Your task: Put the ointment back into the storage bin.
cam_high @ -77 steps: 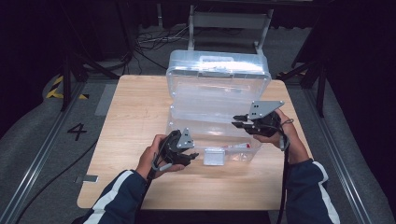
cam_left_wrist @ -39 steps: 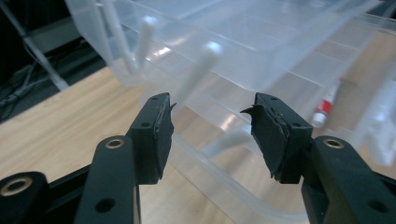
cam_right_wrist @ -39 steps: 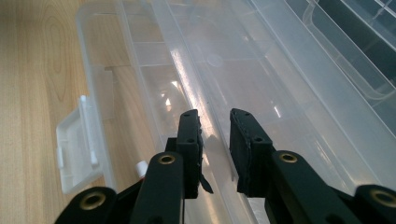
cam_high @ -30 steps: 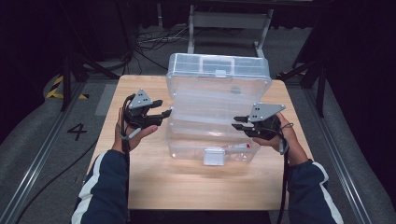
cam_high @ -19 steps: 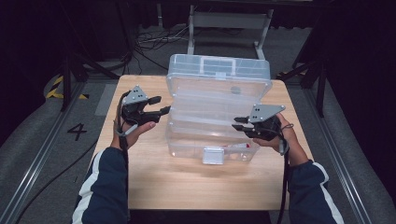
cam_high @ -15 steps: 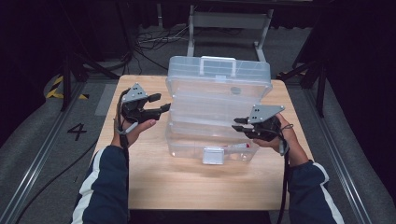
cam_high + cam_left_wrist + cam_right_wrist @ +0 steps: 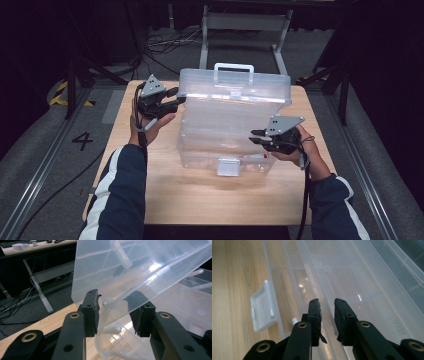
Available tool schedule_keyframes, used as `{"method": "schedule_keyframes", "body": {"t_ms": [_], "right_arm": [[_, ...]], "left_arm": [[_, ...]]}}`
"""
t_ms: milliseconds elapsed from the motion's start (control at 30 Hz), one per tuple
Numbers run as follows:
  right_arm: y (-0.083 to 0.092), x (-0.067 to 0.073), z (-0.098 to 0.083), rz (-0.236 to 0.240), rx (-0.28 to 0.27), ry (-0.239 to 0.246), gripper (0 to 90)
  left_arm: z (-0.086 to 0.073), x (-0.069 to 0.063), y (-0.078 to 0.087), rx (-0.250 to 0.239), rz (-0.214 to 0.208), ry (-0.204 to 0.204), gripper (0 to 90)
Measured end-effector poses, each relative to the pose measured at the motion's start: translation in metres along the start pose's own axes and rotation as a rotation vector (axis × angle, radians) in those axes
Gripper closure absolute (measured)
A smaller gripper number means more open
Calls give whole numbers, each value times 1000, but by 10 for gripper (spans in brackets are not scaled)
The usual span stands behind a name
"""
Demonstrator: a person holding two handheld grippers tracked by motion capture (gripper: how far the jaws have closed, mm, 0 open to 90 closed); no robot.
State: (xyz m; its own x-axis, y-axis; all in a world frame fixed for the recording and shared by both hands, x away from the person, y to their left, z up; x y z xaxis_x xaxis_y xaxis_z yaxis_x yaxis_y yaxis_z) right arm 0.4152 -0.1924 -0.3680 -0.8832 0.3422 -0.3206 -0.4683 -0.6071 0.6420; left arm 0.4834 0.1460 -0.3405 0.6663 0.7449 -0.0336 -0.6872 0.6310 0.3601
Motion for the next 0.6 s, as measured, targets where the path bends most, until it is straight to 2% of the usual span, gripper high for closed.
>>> {"method": "schedule_keyframes", "body": {"t_ms": [133,300,467,600], "right_arm": [[4,0,-3,-15,4,0,754],[14,-1,-10,-26,-2,-17,764],[29,-4,-19,-48,-20,-35,771],[49,-11,-27,-83,-54,-66,759]], "left_arm": [[-1,1,1,1,-8,2,625],[-1,2,1,9,-3,-17,630],[-2,2,1,11,-8,-19,629],[-3,1,2,13,-10,-21,637]]}}
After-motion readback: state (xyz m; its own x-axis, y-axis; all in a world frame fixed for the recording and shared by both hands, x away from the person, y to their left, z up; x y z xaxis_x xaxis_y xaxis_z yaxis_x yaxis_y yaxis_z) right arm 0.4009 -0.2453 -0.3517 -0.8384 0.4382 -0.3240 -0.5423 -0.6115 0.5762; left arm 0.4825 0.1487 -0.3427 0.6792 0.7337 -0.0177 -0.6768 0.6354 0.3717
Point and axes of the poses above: each handheld gripper's, and its own axes: y roughly backward along the jaws, z roughly out of its top, x roughly to its left, the point moved 3 cm from there along -y, roughly forward along the jaws, and after that the axes turned 3 degrees about y, right-handed, at the moved point
